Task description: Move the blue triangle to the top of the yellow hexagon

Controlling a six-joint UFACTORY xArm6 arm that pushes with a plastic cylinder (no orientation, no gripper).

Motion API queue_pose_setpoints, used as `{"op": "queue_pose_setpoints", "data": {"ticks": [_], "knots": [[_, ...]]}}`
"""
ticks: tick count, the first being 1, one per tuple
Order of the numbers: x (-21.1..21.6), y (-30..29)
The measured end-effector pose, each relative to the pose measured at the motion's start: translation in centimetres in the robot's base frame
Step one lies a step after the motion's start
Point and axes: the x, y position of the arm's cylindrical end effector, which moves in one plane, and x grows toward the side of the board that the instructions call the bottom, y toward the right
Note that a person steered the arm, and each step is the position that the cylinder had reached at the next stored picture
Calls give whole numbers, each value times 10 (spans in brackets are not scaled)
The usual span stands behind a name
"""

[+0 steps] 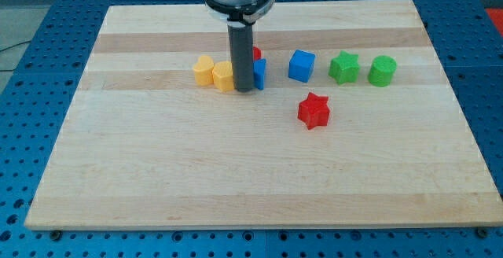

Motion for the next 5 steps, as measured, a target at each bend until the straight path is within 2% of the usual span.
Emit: {"op": "queue_pose_setpoints", "data": {"ticks": [1,2,3,4,5], "knots": [[-14,4],[14,-10],[65,6],[52,34],[28,34]]}}
